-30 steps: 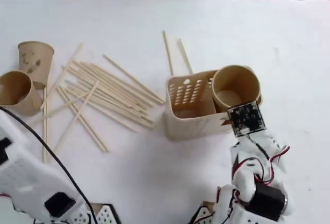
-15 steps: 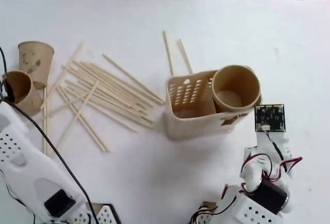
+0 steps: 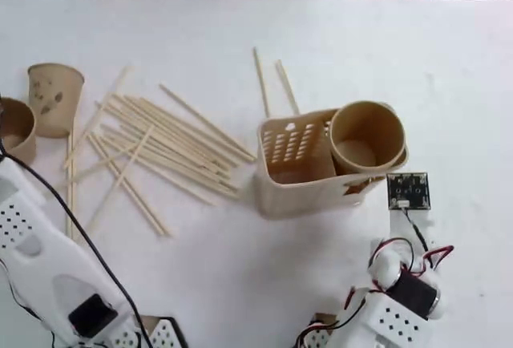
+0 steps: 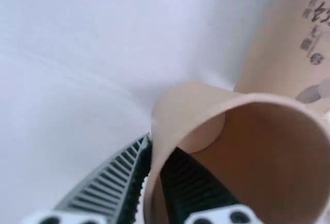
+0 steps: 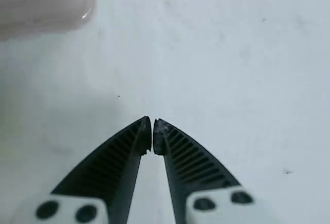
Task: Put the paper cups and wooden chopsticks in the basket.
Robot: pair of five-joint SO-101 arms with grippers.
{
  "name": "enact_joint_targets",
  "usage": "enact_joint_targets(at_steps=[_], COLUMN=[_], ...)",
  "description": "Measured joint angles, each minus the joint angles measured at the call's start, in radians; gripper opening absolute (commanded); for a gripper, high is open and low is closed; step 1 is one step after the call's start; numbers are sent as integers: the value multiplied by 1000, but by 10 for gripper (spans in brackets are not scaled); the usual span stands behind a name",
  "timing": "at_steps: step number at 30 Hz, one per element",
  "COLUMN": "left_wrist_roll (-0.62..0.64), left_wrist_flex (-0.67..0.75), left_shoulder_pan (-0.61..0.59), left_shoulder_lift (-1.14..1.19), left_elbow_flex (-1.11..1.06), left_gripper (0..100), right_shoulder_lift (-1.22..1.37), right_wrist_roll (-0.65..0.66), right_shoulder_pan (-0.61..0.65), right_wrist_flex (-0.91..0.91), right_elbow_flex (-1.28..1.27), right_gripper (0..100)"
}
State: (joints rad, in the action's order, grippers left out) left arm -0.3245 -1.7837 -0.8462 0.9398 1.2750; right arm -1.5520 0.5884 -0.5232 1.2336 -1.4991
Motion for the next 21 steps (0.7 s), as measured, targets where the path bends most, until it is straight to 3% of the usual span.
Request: enact_joint_targets(at_steps=[3,7,11,15,21], left_wrist_roll=[35,87,100,126,215], left_wrist_flex=[0,0,-2,-2,46], left_shoulder_pan=[0,17,135,407,1020], left_shoulder_lift=[-129,-371,-664,-950,-1226], left_elbow_flex=[0,0,-95,-287,-523], left_gripper=[23,23,23,23,23], right_shoulder_lift=[0,-48,-152,-226,-239], right_wrist_roll=[-5,-106,-157,-163,-167], right_shoulder_pan=[-32,-187,-295,-318,-446], right_wrist_flex=[-2,-48,-31,41,49], right_elbow_flex=[-6,-6,-6,-6,-6], right_gripper=[19,21,21,21,21])
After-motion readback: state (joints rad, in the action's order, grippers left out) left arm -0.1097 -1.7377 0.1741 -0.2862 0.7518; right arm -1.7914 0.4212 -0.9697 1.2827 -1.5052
